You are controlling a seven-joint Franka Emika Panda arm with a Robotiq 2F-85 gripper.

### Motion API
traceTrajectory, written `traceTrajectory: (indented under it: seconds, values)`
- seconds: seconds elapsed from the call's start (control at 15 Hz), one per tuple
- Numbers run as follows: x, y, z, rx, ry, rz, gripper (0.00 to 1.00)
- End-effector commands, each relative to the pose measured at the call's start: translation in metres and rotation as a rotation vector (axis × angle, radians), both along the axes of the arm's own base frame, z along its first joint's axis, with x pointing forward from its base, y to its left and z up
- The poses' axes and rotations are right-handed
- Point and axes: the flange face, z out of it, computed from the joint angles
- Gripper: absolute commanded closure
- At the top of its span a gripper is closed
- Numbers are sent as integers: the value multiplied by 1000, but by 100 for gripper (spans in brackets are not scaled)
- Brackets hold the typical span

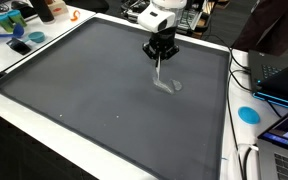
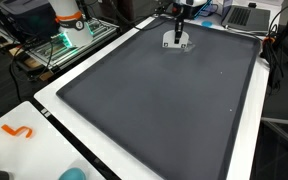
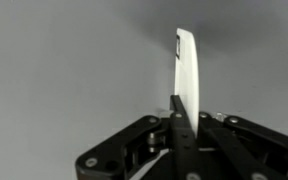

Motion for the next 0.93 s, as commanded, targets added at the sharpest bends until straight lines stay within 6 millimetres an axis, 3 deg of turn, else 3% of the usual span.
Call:
traceTrajectory:
  seconds: [0.0,0.53,0.6,0.87]
  values:
    - [-13,-9,20,-22,2,32,99]
    - [-15,6,58,-20,-42,51,99]
    - [-7,5,49,-4,-36,42,96]
    - [-8,8,57,0,-49,47,96]
